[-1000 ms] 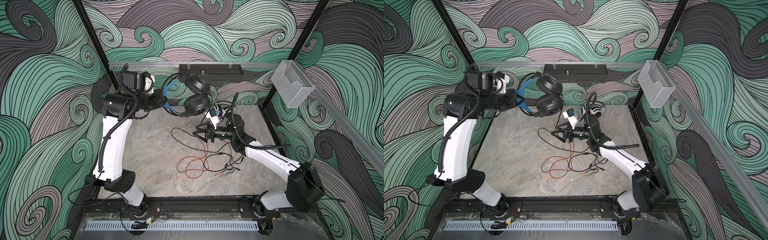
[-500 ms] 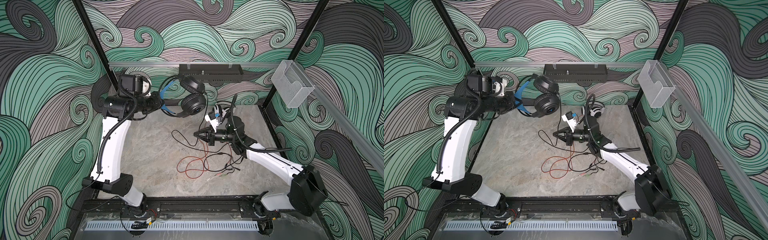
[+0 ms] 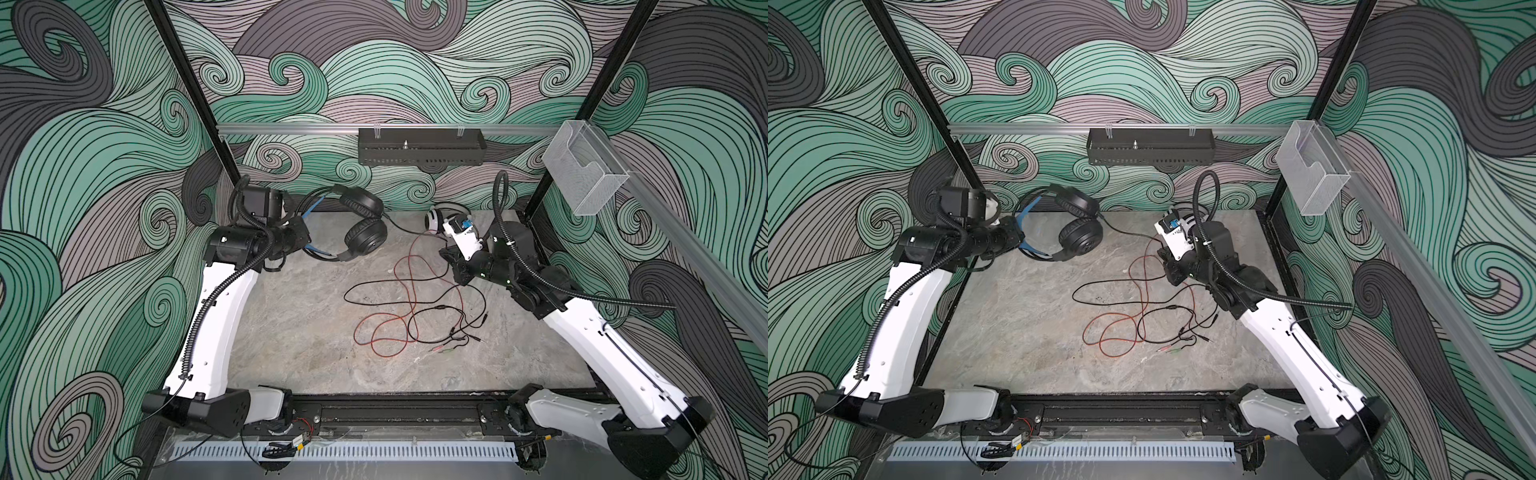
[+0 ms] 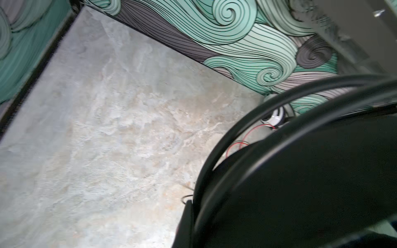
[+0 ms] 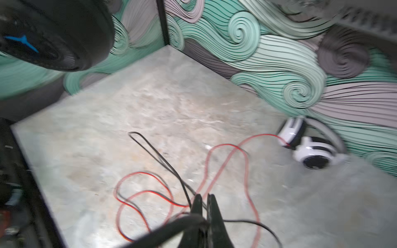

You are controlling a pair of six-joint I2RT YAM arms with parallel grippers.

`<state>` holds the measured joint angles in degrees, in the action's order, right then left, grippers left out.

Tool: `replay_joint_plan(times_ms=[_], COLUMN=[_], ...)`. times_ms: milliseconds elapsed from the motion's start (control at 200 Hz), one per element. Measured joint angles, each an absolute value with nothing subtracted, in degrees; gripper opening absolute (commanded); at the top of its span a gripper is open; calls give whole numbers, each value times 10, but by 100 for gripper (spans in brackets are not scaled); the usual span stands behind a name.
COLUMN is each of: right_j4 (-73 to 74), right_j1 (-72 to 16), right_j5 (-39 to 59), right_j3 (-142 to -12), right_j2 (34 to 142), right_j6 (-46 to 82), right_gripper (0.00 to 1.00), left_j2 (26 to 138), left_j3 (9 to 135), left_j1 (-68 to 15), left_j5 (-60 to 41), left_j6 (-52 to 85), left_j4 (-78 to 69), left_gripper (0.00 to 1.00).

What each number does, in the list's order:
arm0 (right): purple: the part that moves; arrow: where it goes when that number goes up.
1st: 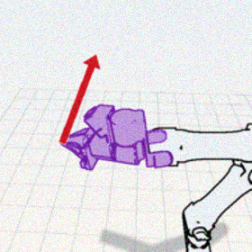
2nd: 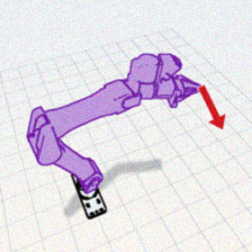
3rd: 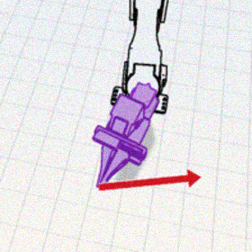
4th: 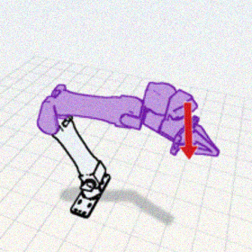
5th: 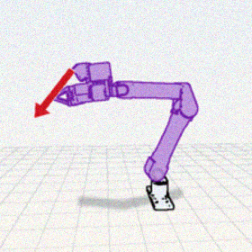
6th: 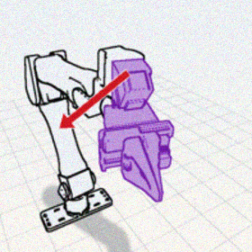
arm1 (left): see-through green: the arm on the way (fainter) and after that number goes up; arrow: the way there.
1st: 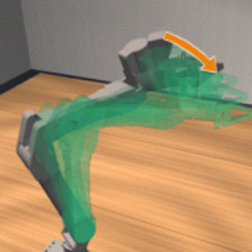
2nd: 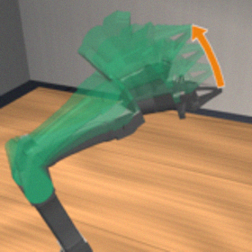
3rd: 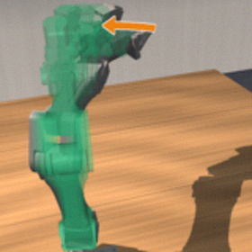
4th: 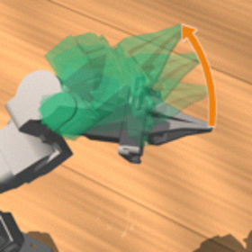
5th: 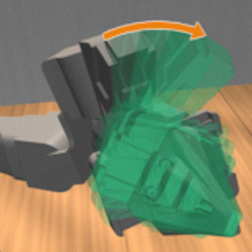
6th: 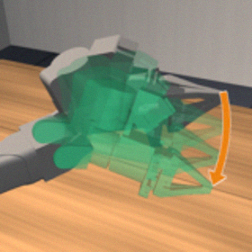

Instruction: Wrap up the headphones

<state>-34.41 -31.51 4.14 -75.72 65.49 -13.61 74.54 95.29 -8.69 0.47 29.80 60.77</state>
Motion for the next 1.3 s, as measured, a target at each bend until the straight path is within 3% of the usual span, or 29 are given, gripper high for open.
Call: replay_joint_plan(times_ms=[240, 385, 665, 1171, 1301], right_j4=[-450, -479, -503, -538, -539], right_j1=[-436, -506, -560, -564, -559], right_j5=[-156, -217, -249, -254, -250], right_j3=[-865, -930, -1061, -1061, -1053], right_j2=[669, 723, 827, 889, 887], right_j6=[-305, -376, -401, -352, -340], right_gripper=[0, 0, 0, 0, 7], left_j2=[733, 733, 726, 702, 697], left_j3=[885, 874, 845, 803, 802], left_j1=[-105, -149, -242, -320, -322], left_j5=[89, 106, 63, -34, -42], left_j6=[211, 142, 34, 6, 8], left_j4=[589, 566, 538, 511, 505], left_gripper=[0, 0, 0, 0, 0])
